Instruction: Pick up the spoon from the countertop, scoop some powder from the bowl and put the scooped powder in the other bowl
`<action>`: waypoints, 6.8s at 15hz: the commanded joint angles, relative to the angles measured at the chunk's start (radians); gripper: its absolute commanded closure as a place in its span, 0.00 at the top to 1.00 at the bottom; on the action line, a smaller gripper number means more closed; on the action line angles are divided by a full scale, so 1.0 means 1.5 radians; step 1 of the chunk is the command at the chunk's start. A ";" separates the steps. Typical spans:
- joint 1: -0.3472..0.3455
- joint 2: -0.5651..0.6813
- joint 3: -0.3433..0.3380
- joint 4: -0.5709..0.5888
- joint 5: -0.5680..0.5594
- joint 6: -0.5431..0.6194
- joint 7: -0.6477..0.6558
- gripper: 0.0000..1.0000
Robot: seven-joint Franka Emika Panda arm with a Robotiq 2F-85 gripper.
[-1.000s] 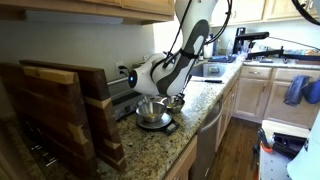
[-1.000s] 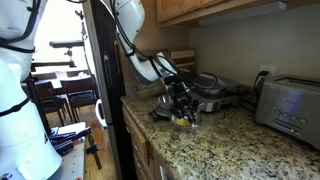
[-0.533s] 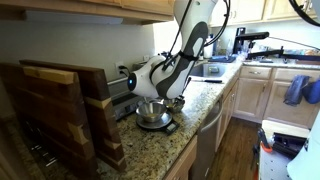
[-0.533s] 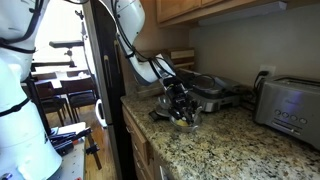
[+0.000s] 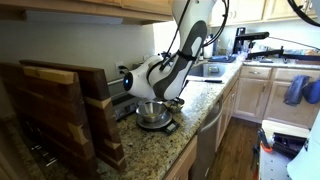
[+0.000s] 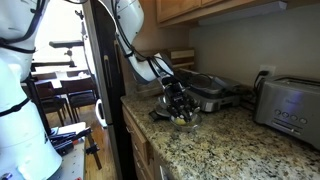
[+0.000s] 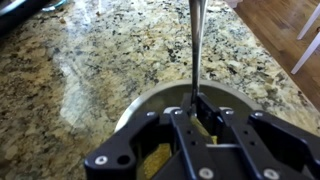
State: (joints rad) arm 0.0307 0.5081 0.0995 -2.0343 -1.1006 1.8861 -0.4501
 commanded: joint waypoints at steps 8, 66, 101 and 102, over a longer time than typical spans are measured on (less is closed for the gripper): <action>-0.025 -0.019 0.004 0.000 0.091 0.044 -0.021 0.04; 0.015 -0.206 -0.025 -0.047 0.312 0.159 -0.266 0.04; 0.057 -0.305 0.020 -0.274 -0.353 0.295 0.386 0.04; 0.057 -0.310 0.021 -0.283 -0.374 0.296 0.400 0.04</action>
State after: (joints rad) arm 0.1008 0.1279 0.1270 -2.3759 -1.5708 2.3538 0.0675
